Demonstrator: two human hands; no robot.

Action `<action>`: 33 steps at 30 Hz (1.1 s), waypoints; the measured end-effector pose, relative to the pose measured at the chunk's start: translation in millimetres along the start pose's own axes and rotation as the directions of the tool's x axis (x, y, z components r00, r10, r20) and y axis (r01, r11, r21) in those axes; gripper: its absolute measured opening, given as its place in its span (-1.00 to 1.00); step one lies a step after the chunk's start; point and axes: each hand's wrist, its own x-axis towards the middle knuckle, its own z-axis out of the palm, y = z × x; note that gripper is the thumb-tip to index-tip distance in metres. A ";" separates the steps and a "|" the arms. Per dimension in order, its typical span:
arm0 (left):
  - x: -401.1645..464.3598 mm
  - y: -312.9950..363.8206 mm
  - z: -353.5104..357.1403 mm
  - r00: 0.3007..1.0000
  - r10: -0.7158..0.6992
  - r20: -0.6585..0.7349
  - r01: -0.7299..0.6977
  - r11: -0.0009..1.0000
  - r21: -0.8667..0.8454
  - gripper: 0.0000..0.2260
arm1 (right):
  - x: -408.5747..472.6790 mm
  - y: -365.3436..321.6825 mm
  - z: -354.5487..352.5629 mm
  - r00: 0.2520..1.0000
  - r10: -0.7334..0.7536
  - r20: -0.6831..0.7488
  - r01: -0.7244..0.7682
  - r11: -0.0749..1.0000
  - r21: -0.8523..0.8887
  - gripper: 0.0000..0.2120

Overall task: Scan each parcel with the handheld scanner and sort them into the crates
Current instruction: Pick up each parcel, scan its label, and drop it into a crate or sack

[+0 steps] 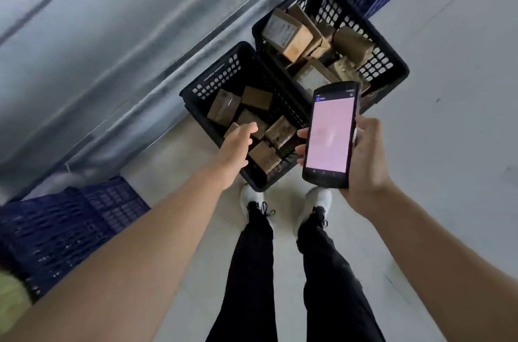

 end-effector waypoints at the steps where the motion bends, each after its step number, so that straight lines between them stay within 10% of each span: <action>1: 21.0 -9.1 4.3 1.000 -0.025 -0.006 0.024 1.000 -0.012 -0.60 | 19.2 8.8 -5.7 1.000 0.020 -0.006 -0.021 1.000 -0.015 -0.34; 9: 198.4 -85.0 42.9 0.967 -0.208 -0.145 0.189 0.973 -0.134 -0.75 | 189.5 81.4 -51.2 0.992 0.098 0.079 -0.080 0.975 -0.206 -0.35; 22: 419.4 -226.1 99.6 0.844 -0.356 -0.400 0.384 0.923 -0.010 -0.06 | 338.4 180.9 -97.4 0.966 0.161 0.201 -0.073 0.921 -0.384 -0.32; 33: 349.1 -183.4 88.5 0.867 -0.292 -0.405 0.238 0.955 -0.178 -0.14 | 265.2 168.4 -78.6 0.955 0.218 0.201 -0.151 0.941 -0.304 -0.37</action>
